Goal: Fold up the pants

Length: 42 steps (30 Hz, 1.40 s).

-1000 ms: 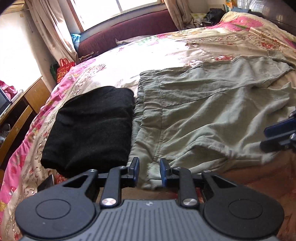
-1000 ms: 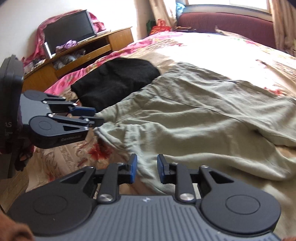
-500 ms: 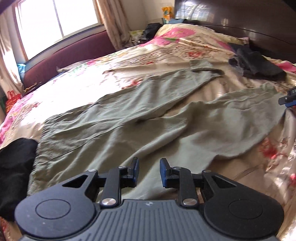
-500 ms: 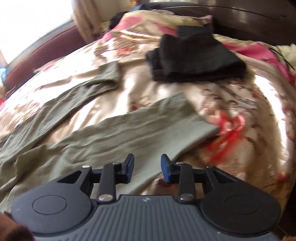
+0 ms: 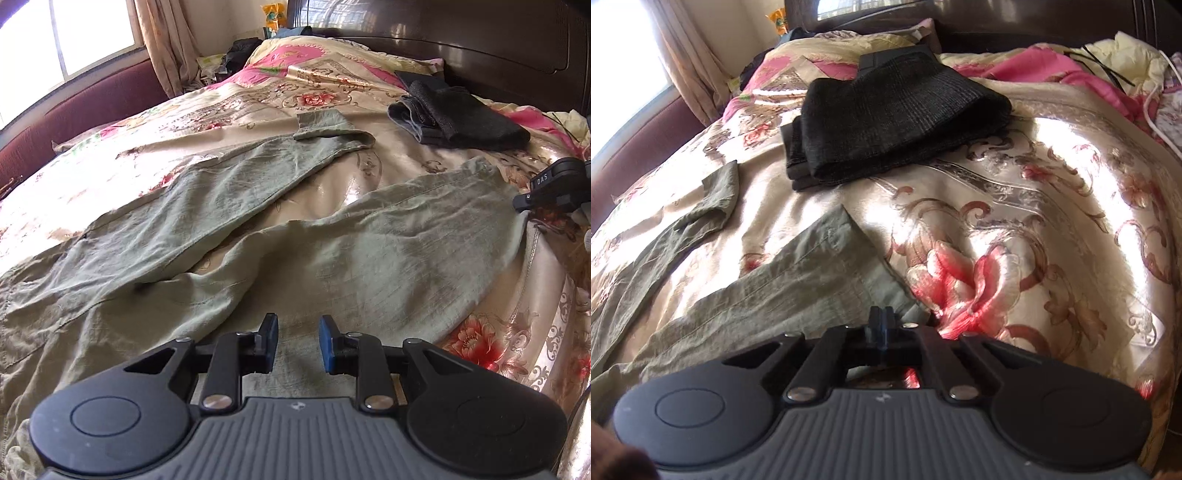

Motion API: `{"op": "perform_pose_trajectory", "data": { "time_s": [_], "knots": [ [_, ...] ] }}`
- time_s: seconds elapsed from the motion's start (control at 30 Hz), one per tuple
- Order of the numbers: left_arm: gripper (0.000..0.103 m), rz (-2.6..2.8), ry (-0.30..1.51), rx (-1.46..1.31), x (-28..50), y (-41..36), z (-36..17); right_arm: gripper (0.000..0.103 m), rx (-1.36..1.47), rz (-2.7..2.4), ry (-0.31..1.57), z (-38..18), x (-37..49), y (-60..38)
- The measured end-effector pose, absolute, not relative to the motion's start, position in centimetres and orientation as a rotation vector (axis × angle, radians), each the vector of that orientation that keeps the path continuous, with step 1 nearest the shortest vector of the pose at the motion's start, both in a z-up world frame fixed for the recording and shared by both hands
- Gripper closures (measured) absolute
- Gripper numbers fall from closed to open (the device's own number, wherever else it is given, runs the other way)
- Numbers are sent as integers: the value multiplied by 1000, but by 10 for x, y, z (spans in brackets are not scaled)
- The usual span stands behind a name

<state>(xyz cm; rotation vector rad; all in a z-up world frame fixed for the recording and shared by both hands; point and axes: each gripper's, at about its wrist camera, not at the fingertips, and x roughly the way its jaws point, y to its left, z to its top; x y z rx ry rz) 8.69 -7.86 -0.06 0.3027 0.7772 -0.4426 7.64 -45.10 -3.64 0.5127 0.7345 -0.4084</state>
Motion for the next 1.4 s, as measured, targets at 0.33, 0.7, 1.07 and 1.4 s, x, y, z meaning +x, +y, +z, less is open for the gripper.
{"op": "perform_pose_trajectory", "data": {
  "time_s": [0.33,0.7,1.07,1.4],
  "knots": [
    [63,-422,752,290,87,-59,5,83,200,-236,691,13,85,-390],
    [59,-452,719,284,101,-63,10,54,168,-371,769,-11,86,-434],
    [58,-519,736,382,117,-107,3,79,215,-194,824,-31,107,-439],
    [57,-546,707,394,119,-136,3,99,275,-322,708,-2,89,-485]
  ]
}}
